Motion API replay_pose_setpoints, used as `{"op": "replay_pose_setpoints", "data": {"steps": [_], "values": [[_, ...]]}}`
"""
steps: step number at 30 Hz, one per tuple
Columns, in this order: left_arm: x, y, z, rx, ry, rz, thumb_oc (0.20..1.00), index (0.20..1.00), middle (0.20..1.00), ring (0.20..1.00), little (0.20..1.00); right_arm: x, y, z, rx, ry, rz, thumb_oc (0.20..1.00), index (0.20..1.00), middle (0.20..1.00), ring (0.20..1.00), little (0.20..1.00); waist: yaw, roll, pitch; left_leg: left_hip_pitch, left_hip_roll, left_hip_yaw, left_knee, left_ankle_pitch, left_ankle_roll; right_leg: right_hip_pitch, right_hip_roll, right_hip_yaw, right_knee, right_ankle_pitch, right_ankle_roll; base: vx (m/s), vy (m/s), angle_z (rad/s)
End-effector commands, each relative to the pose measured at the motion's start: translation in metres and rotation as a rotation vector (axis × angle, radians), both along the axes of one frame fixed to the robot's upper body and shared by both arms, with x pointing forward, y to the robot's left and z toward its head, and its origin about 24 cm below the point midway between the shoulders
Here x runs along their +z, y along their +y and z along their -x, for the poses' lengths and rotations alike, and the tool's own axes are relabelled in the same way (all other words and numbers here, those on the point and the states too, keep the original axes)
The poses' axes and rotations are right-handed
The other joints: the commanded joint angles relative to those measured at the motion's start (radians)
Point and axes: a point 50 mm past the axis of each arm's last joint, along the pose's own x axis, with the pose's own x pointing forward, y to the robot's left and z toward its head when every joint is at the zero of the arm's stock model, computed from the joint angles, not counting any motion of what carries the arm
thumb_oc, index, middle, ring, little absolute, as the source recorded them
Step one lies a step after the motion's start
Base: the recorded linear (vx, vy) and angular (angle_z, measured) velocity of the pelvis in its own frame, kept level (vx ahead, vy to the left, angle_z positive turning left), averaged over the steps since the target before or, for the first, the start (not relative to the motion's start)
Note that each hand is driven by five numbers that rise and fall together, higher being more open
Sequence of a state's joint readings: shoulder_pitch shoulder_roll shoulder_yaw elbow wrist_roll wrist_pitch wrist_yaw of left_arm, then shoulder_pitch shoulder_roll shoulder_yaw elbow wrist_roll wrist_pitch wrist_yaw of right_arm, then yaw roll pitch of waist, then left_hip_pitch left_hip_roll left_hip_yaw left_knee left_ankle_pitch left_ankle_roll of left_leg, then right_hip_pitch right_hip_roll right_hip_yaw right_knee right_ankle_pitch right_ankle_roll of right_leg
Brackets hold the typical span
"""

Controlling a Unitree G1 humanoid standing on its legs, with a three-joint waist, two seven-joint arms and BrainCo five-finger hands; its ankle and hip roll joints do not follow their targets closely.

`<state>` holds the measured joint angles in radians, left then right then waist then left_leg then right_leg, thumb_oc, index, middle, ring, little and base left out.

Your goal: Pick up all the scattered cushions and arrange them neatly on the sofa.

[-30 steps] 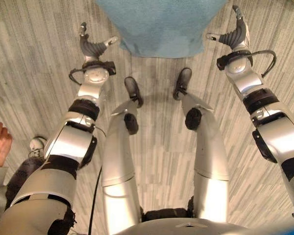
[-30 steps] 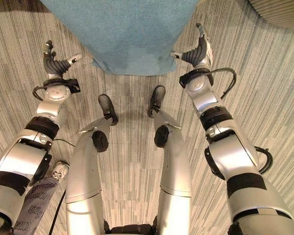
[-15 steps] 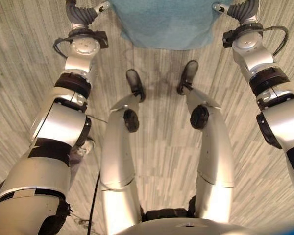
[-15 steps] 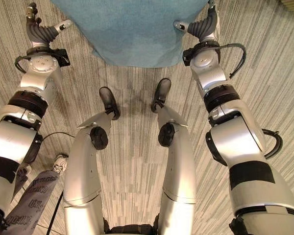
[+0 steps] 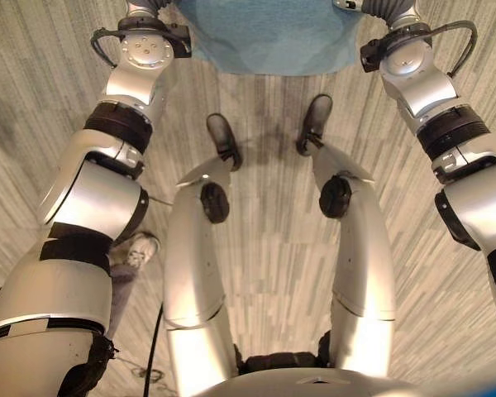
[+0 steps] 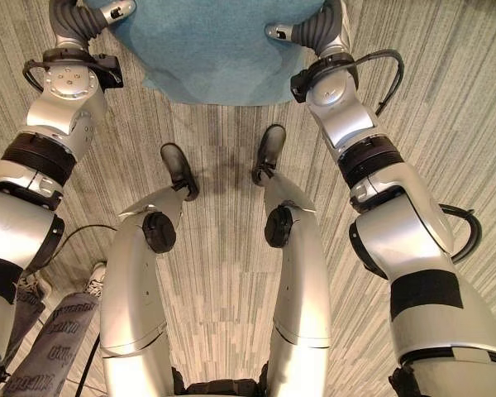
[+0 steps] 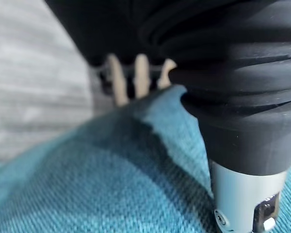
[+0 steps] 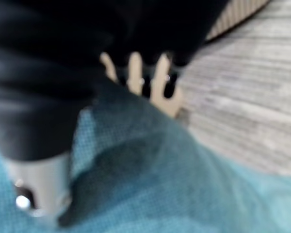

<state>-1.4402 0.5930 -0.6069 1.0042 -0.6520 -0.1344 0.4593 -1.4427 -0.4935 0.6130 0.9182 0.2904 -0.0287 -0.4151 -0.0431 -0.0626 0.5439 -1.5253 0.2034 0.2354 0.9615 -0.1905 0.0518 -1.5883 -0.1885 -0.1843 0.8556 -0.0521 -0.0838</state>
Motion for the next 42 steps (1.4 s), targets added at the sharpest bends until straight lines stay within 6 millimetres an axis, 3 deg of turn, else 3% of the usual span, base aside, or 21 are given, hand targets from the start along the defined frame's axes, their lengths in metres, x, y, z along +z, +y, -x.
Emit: {"op": "replay_pose_setpoints", "data": {"steps": [1,4,5,6,7,8,12,16,18,22,28,30,32,33,36,41,42], "values": [[0.011,-0.02,0.004,-0.051,-0.074,-0.021,1.0,1.0,1.0,1.0,1.0,0.02,0.075,0.019,0.251,-0.114,0.083,1.0,1.0,1.0,1.0,1.0,-0.027,0.05,-0.042,-0.025,0.025,-0.118,-0.061,0.106,-0.088,0.018,0.008,0.069,0.047,-0.022,0.183,0.01,0.0,-0.06],[0.007,-0.035,0.002,-0.104,-0.075,0.023,1.0,1.0,1.0,1.0,1.0,0.014,0.091,0.021,0.303,-0.093,0.055,1.0,1.0,1.0,1.0,1.0,-0.022,0.054,-0.037,-0.026,0.03,-0.125,-0.042,0.102,-0.087,0.018,0.016,0.069,0.06,-0.026,0.177,0.01,-0.01,-0.05],[0.007,-0.041,0.003,-0.127,-0.081,0.04,1.0,1.0,1.0,1.0,1.0,0.015,0.095,0.023,0.323,-0.094,0.039,0.539,0.539,0.539,0.539,0.539,-0.021,0.056,-0.036,-0.027,0.031,-0.127,-0.034,0.102,-0.087,0.018,0.016,0.07,0.064,-0.027,0.175,0.01,-0.013,-0.05],[0.007,-0.041,0.003,-0.127,-0.081,0.04,0.824,0.824,0.824,0.824,0.824,0.014,0.095,0.023,0.323,-0.093,0.038,0.401,0.401,0.401,0.401,0.401,-0.021,0.056,-0.036,-0.028,0.031,-0.128,-0.033,0.101,-0.087,0.018,0.016,0.069,0.064,-0.027,0.174,0.01,-0.019,-0.05],[0.006,-0.048,0.003,-0.156,-0.088,0.062,0.388,0.388,0.388,0.388,0.388,0.014,0.103,0.025,0.359,-0.092,0.019,0.2,0.2,0.2,0.2,0.2,-0.019,0.059,-0.035,-0.026,0.032,-0.131,-0.034,0.102,-0.087,0.018,0.017,0.07,0.067,-0.028,0.173,0.01,-0.029,-0.04],[0.006,-0.056,0.006,-0.196,-0.111,0.076,0.2,0.2,0.2,0.2,0.2,0.013,0.109,0.028,0.39,-0.095,-0.002,0.2,0.2,0.2,0.2,0.2,-0.017,0.064,-0.035,-0.024,0.034,-0.132,-0.029,0.101,-0.086,0.018,0.019,0.07,0.073,-0.029,0.17,0.01,-0.035,-0.01],[0.005,-0.06,0.011,-0.234,-0.146,0.096,0.2,0.2,0.2,0.2,0.2,0.015,0.116,0.034,0.423,-0.119,-0.002,0.2,0.2,0.2,0.2,0.2,-0.013,0.072,-0.036,-0.02,0.035,-0.136,-0.033,0.104,-0.087,0.018,0.021,0.069,0.083,-0.032,0.168,0.0,-0.018,0.0],[-0.001,-0.06,0.021,-0.292,-0.202,0.135,0.2,0.2,0.2,0.2,0.2,0.013,0.108,0.039,0.444,-0.146,-0.046,0.2,0.2,0.2,0.2,0.2,-0.009,0.081,-0.059,-0.007,0.028,-0.122,-0.061,0.112,-0.091,0.018,0.025,0.065,0.076,-0.027,0.167,-0.01,-0.033,0.02],[-0.023,-0.057,0.031,-0.342,-0.224,0.224,0.2,0.2,0.2,0.2,0.2,0.004,0.102,0.043,0.45,-0.159,-0.002,0.2,0.2,0.2,0.2,0.2,-0.009,0.079,-0.107,0.02,0.014,-0.098,-0.113,0.125,-0.099,0.026,0.034,0.062,0.051,-0.028,0.161,-0.05,-0.089,0.11],[-0.04,-0.054,0.037,-0.352,-0.227,0.287,0.2,0.2,0.2,0.2,0.2,-0.005,0.092,0.045,0.444,-0.171,-0.01,0.2,0.2,0.2,0.2,0.2,-0.01,0.082,-0.132,0.079,0.01,-0.096,-0.175,0.141,-0.104,0.09,0.04,0.055,-0.002,-0.027,0.16,-0.06,-0.059,0.12],[-0.078,-0.048,0.049,-0.349,-0.197,0.375,0.2,0.2,0.2,0.2,0.2,-0.031,0.064,0.048,0.41,-0.169,-0.069,0.2,0.2,0.2,0.2,0.2,-0.009,0.088,-0.172,0.274,0.012,-0.086,-0.338,0.172,-0.12,0.285,0.045,0.03,-0.125,-0.025,0.157,-0.04,-0.03,0.08],[-0.102,-0.042,0.055,-0.329,-0.151,0.365,0.2,0.2,0.2,0.2,0.2,-0.054,0.055,0.051,0.413,-0.135,-0.075,0.2,0.2,0.2,0.2,0.2,-0.004,0.086,-0.195,0.383,0.011,-0.085,-0.403,0.184,-0.129,0.399,0.045,0.018,-0.184,-0.025,0.156,-0.05,-0.036,0.01],[-0.115,-0.044,0.058,-0.338,-0.124,0.385,0.2,0.2,0.2,0.2,0.2,-0.065,0.054,0.053,0.421,-0.111,-0.079,0.2,0.2,0.2,0.2,0.2,-0.004,0.084,-0.197,0.433,0.011,-0.081,-0.431,0.192,-0.134,0.451,0.045,0.013,-0.212,-0.024,0.154,-0.03,-0.042,-0.01],[-0.136,-0.041,0.063,-0.319,-0.063,0.332,0.2,0.2,0.2,0.2,0.2,-0.086,0.047,0.056,0.419,-0.069,-0.103,0.2,0.2,0.2,0.2,0.2,0.002,0.084,-0.207,0.536,0.007,-0.079,-0.49,0.206,-0.14,0.552,0.042,0.001,-0.264,-0.025,0.152,0.0,-0.039,-0.01],[-0.166,-0.034,0.072,-0.304,0.013,0.308,0.2,0.2,0.2,0.2,0.2,-0.117,0.041,0.064,0.439,0.008,-0.135,0.2,0.2,0.2,0.2,0.2,0.008,0.079,-0.228,0.681,0.002,-0.073,-0.568,0.223,-0.146,0.691,0.042,-0.023,-0.335,-0.022,0.152,0.03,-0.044,0.04],[-0.167,-0.034,0.073,-0.304,0.018,0.309,0.2,0.2,0.2,0.2,0.2,-0.119,0.04,0.065,0.439,0.013,-0.135,0.2,0.2,0.2,0.2,0.2,0.008,0.08,-0.221,0.699,0.002,-0.072,-0.577,0.227,-0.147,0.709,0.043,-0.025,-0.344,-0.02,0.152,0.01,-0.011,0.06],[-0.229,-0.034,0.098,-0.316,0.204,0.34,0.2,0.2,0.2,0.2,0.2,-0.184,0.032,0.085,0.467,0.199,-0.24,0.2,0.2,0.2,0.2,0.2,0.015,0.074,-0.251,0.982,-0.004,-0.027,-0.689,0.271,-0.148,1.02,0.053,-0.091,-0.511,0.015,0.136,0.03,-0.031,0.13]]}}
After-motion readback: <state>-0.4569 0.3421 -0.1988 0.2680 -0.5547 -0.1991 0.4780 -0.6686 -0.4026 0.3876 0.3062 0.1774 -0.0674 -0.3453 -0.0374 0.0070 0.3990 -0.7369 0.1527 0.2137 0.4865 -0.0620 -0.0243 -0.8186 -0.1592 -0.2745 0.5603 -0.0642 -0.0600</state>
